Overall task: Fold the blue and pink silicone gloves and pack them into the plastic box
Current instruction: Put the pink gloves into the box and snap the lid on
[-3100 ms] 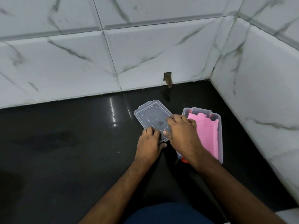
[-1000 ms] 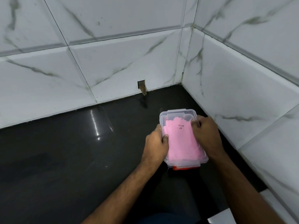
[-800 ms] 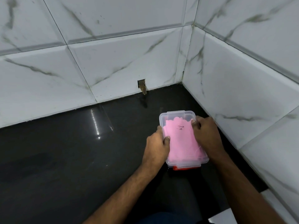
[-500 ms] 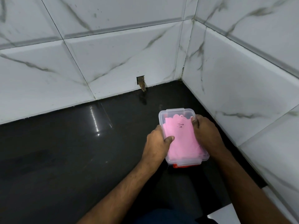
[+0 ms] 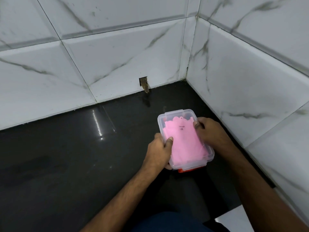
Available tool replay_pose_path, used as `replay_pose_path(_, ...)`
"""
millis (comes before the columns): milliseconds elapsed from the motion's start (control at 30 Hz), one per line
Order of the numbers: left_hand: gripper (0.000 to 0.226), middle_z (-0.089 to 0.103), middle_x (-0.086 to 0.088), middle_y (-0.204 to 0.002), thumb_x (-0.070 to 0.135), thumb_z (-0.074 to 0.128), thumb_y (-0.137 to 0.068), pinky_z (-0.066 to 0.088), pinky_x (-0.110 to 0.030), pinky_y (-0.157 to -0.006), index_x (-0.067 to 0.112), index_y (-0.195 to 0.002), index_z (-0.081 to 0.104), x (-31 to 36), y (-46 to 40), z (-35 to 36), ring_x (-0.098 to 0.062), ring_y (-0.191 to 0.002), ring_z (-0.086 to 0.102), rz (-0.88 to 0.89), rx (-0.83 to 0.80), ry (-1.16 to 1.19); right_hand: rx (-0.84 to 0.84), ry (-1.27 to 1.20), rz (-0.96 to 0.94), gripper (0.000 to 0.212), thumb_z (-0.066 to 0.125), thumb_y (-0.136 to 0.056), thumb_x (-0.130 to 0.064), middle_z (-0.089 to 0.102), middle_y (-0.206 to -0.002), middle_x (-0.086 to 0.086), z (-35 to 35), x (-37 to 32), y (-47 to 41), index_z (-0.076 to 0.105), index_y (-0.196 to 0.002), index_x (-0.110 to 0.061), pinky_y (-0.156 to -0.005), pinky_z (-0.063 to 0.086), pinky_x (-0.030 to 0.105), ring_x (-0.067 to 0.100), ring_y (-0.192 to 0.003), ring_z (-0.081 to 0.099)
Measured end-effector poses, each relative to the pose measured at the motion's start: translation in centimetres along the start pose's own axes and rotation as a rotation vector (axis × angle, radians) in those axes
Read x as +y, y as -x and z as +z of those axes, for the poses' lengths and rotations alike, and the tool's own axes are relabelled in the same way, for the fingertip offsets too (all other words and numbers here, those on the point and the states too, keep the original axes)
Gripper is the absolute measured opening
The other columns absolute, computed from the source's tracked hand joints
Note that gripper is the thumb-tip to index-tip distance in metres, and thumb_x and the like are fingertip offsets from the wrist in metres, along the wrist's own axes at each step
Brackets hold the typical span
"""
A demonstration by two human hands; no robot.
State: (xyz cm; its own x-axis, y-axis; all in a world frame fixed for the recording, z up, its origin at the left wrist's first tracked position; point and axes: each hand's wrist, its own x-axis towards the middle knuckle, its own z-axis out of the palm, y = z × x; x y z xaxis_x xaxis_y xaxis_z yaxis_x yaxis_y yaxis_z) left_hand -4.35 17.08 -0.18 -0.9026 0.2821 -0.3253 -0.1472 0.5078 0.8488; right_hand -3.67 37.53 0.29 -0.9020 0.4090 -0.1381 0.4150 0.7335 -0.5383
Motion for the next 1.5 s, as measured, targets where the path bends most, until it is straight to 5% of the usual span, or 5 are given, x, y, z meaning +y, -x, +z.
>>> replay_pose_path(100,0.029,0.064,-0.007,-0.118,0.035,0.053,-0.106,0.062,-0.043,-0.084,0.010,-0.120,0.059,-0.3,-0.9,-0.6,-0.020,-0.101,0.067,0.037,0.111,-0.072,0.016,-0.058,-0.015,0.027,0.050,-0.103,-0.035,0.066,-0.105,0.005,0.7,-1.2,0.7,0.061,-0.115,-0.013,-0.080,0.056,0.037,0.018,-0.090,0.064)
replay_pose_path(600,0.045,0.055,-0.011,-0.127,0.038,0.052,-0.106,0.051,-0.028,-0.081,0.002,-0.133,0.051,-0.9,0.0,-0.2,-0.017,-0.101,0.057,0.027,0.115,-0.299,-0.034,-0.147,-0.038,0.046,0.050,-0.104,-0.026,0.061,-0.140,0.002,1.0,-0.5,0.6,0.046,-0.150,-0.020,-0.105,0.047,0.040,0.020,-0.123,0.059)
replay_pose_path(933,0.021,0.065,-0.003,-0.123,0.023,0.063,-0.103,0.067,-0.049,-0.063,0.021,-0.119,0.050,-0.2,-0.2,-1.2,-0.024,-0.099,0.073,-0.175,-0.008,0.220,0.121,0.084,-0.090,0.047,0.034,-0.108,-0.034,0.059,-0.122,0.011,3.3,-0.5,0.9,0.042,-0.150,-0.014,-0.081,0.047,0.029,0.013,-0.092,0.054)
replay_pose_path(1233,0.054,0.075,-0.017,-0.108,0.022,0.080,-0.091,0.065,-0.036,-0.054,0.013,-0.129,0.043,-0.8,-0.4,-2.0,-0.023,-0.067,0.076,-0.234,-0.133,0.352,-0.022,0.214,-0.266,0.045,0.032,-0.108,-0.033,0.059,-0.119,0.008,2.4,-0.6,-1.5,0.039,-0.151,-0.019,-0.080,0.052,0.034,0.016,-0.093,0.057)
replay_pose_path(1500,0.053,0.073,0.002,-0.123,0.055,0.075,-0.086,0.056,-0.037,-0.078,0.024,-0.127,0.063,-4.3,-0.3,-2.3,-0.022,-0.115,0.068,-0.315,0.105,0.552,-0.011,0.224,-0.446,0.042,0.041,-0.104,-0.018,0.047,-0.096,-0.007,4.0,-3.1,-2.1,0.053,-0.143,-0.026,-0.069,0.044,0.031,0.013,-0.084,0.051)
